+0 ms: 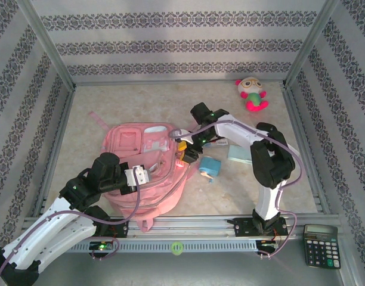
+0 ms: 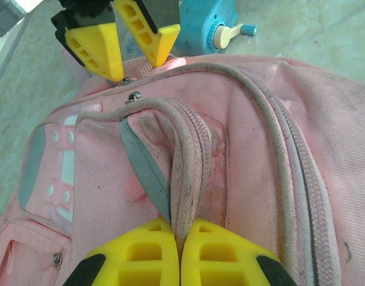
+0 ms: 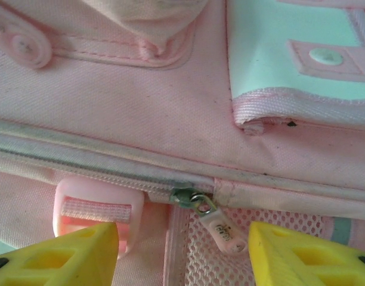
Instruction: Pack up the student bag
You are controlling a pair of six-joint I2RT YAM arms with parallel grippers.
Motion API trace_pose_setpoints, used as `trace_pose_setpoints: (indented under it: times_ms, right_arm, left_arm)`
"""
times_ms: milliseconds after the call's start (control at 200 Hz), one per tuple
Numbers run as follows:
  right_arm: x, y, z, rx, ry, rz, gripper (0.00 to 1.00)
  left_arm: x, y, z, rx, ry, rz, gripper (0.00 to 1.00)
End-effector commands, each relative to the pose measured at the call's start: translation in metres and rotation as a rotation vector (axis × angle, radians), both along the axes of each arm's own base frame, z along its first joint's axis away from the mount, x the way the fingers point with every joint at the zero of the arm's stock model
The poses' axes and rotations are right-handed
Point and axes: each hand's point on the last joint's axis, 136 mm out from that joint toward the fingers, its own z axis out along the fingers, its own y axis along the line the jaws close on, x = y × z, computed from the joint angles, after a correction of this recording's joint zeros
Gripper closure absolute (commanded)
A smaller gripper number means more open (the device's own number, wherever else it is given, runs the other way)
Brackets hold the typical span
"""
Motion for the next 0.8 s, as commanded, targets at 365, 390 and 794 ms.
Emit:
trace_pose_setpoints:
  times_ms: [365, 390, 794]
  right_arm:
    - [-0.04, 0.004, 0.033, 0.069, 0.224, 0.06, 0.54]
    - [-0.042, 0.004, 0.036, 0.082, 0.23, 0.061, 0.55]
    - [0.003, 0.008, 0.017, 0.005, 0.274, -0.165, 0.42]
  left_arm:
    - [0.03, -0.009, 0.047, -0.057, -0.208, 0.013, 1.0]
    - [0.03, -0.009, 0.048, -0.063, -0.21, 0.011, 1.0]
    - [0.028, -0.015, 0.056, -0.102, -0.221, -0.011, 1.0]
